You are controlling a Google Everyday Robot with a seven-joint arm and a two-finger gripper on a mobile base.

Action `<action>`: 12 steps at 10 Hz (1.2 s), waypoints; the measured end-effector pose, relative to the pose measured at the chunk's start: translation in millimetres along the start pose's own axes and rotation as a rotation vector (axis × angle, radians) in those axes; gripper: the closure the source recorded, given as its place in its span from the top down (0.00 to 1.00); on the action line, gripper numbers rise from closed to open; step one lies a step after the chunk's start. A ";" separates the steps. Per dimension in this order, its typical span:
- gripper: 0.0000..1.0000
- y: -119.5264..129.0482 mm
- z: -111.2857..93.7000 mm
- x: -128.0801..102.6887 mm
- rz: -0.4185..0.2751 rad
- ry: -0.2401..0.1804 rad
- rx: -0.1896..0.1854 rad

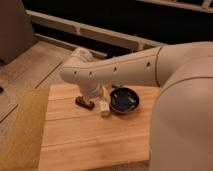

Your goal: Pick up the ceramic bowl

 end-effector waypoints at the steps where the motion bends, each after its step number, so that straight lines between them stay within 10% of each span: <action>1: 0.65 -12.9 -1.2 -2.2 0.025 -0.031 -0.028; 10: 0.65 -156.0 -22.7 30.1 0.215 -0.091 -0.103; 12: 0.65 -157.0 -23.4 31.2 0.218 -0.091 -0.108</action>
